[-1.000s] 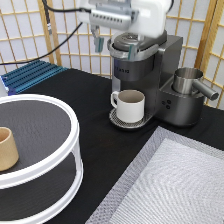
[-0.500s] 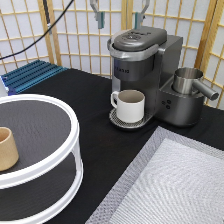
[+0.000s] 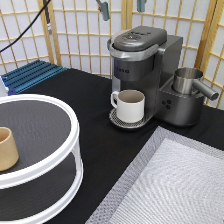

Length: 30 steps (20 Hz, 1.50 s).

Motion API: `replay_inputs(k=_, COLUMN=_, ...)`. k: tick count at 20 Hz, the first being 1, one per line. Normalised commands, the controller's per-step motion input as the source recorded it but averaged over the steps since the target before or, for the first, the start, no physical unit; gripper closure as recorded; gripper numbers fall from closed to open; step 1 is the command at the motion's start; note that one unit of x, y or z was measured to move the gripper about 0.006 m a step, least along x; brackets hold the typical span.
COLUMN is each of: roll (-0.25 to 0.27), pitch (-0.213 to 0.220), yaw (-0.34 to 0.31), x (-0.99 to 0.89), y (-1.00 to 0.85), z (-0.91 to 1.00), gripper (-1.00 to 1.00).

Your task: Make coffee

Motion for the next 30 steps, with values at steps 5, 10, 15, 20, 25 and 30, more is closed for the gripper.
replay_inputs(k=5, roll=0.000, pitch=-0.001, yaw=0.301, x=0.00, y=0.29, z=0.00, gripper=-1.00)
replay_inputs(k=10, roll=-0.039, pitch=-0.005, yaw=0.190, x=0.07, y=0.35, z=-0.04, gripper=-1.00)
replay_inputs(k=15, roll=-0.105, pitch=-0.009, yaw=0.043, x=-0.07, y=0.14, z=-0.33, gripper=-1.00)
replay_inputs(k=20, roll=-0.104, pitch=-0.021, yaw=0.000, x=-0.40, y=-0.01, z=-0.35, gripper=-1.00)
replay_inputs(k=25, roll=-0.109, pitch=-0.067, yaw=0.000, x=-0.44, y=-0.01, z=-0.15, gripper=-1.00)
replay_inputs(k=30, roll=-0.128, pitch=-0.060, yaw=0.000, x=-0.26, y=0.08, z=-0.15, gripper=-1.00)
